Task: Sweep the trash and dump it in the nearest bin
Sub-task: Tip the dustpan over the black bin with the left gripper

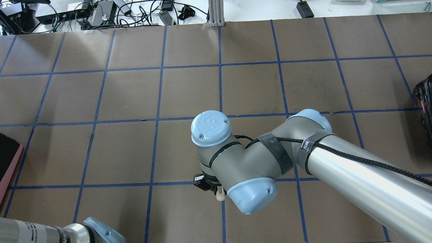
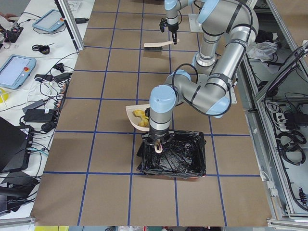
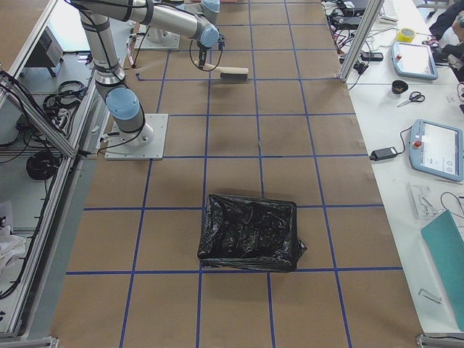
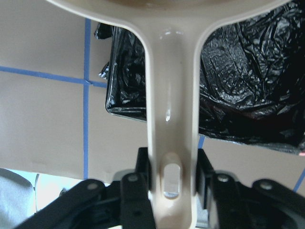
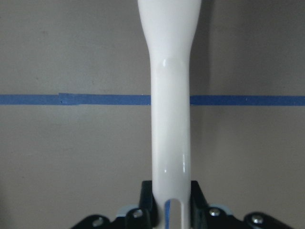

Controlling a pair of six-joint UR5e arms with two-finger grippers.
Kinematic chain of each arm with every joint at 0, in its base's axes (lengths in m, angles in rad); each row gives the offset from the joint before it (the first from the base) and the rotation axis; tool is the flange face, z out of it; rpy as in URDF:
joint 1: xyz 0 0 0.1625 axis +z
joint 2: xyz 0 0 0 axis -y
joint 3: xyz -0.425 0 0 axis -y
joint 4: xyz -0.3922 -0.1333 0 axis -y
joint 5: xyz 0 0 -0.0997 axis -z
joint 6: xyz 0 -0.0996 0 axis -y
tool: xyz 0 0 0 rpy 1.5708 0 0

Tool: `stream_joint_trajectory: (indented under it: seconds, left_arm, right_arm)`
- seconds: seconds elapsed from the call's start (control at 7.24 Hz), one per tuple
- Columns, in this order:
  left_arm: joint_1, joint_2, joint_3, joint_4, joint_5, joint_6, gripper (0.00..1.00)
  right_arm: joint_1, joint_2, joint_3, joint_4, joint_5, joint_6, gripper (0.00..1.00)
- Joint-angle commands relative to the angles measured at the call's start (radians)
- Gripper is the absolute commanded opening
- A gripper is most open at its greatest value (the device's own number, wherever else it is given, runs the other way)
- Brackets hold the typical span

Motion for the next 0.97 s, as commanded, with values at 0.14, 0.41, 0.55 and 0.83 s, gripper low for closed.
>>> stream_joint_trajectory:
  seconds: [0.14, 0.41, 0.55, 0.83]
  left_arm:
    - [0.059, -0.095, 0.078, 0.151, 0.019, 0.189, 0.00]
    - [0.059, -0.123, 0.066, 0.271, 0.080, 0.257, 0.00]
    - [0.057, -0.124, 0.053, 0.325, 0.121, 0.281, 0.00]
    - [0.033, -0.089, -0.012, 0.383, 0.193, 0.285, 0.00]
  right_arm:
    - [0.012, -0.003, 0.019, 0.001, -0.009, 0.001, 0.00]
    - [0.012, -0.019, 0.046, -0.011, -0.017, 0.006, 0.00]
    - [0.012, -0.019, 0.046, -0.011, -0.017, 0.006, 0.00]
    - [0.012, -0.009, 0.046, -0.013, -0.012, 0.004, 0.00]
